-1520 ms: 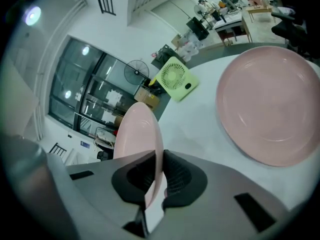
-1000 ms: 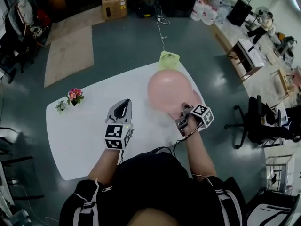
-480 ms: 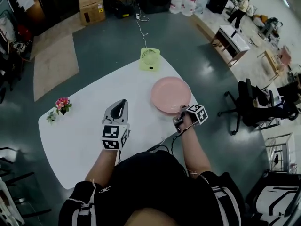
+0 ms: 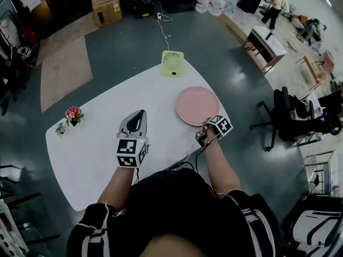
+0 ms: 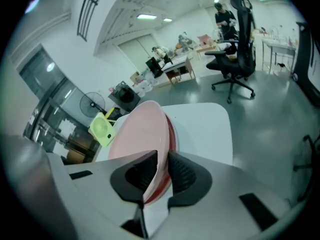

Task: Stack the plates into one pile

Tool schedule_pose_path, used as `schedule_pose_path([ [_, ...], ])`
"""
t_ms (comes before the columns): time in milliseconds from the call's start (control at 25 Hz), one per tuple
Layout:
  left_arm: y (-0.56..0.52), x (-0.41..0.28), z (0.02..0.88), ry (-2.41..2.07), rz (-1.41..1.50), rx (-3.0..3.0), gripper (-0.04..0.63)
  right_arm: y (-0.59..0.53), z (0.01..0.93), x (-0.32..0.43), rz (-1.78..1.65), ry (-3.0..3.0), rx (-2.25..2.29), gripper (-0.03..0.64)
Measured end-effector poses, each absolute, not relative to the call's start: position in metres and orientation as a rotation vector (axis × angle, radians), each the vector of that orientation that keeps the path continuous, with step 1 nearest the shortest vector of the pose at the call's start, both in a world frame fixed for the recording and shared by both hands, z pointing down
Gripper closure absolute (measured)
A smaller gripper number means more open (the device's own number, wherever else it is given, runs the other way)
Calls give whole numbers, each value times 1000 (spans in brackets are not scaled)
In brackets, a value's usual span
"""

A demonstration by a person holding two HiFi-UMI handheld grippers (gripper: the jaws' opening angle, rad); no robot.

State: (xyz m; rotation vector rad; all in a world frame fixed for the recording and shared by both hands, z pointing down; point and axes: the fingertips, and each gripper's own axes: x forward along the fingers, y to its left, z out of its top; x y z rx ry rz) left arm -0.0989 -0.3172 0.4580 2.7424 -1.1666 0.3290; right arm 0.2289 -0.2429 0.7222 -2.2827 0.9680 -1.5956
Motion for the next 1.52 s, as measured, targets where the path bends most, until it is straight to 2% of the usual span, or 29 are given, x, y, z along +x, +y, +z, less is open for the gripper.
schedule_pose_path([
  [200,-311,-92,455,-1150,330,2757,583,-241,707,235,-1448,1158,-2557,471],
  [400,-311,-82,453,-1119,322,2776,583,-238,649,245,-1117,1265,-2666,476],
  [680,-309,-59,443,-1044,294,2825,583,-244,458,217,-238,1556,-2557,523],
  [760,-306,-51,441,-1019,285,2840,584,-238,421,203,-99,1611,-2527,601],
  [800,-304,-47,440,-1009,279,2847,583,-236,408,196,-51,1642,-2516,601],
  [1000,-298,-35,437,-965,264,2871,583,-224,393,168,52,1754,-2526,602],
  [1520,-297,-47,434,-940,243,2872,584,-221,405,138,-19,1805,-2492,601],
])
